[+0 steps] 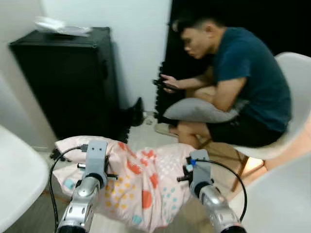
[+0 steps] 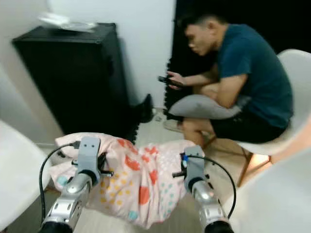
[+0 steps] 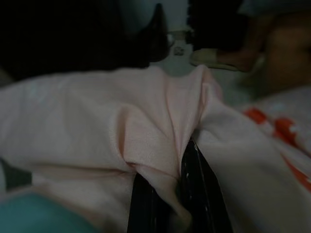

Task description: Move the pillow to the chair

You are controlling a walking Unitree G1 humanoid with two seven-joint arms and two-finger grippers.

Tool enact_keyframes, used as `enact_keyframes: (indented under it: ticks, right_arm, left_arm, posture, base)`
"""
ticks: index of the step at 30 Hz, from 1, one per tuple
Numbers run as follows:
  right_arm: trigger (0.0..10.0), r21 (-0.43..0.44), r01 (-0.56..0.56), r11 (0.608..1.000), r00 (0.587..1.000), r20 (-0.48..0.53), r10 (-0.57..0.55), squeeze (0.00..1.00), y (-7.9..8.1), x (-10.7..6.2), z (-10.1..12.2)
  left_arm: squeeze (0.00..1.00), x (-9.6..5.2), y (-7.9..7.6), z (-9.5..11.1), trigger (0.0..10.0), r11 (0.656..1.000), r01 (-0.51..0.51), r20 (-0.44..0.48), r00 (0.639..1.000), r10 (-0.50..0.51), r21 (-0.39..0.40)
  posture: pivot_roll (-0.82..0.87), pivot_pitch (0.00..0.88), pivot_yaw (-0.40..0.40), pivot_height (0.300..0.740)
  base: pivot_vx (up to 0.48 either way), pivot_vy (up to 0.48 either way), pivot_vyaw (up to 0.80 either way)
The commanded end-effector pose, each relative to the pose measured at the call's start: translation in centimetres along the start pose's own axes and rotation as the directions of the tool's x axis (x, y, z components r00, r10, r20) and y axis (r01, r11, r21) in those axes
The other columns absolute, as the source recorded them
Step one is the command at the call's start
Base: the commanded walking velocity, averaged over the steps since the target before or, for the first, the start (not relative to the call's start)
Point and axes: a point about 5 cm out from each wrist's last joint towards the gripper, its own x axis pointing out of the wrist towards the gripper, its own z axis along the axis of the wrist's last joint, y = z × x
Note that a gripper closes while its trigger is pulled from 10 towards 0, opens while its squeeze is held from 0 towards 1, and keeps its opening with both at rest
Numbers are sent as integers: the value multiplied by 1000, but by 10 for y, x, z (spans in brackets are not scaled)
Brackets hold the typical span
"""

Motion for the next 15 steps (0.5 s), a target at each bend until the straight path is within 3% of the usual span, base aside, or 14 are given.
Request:
enact_keyframes:
  ticks: [1,15]
  right_arm:
    - [10000,-2,-13,1000,999,39,13,0,3,2,8]
    - [10000,4,-6,1000,999,38,6,0,3,1,7]
  left_arm:
    - [0,1,-6,5,10000,1000,31,28,999,-31,5]
    - [0,1,-4,6,10000,999,31,31,999,-32,12]
  posture:
    - [5,35,11,740]
    - [7,28,11,740]
  base:
    - [0,0,-800]
    - [0,0,-800]
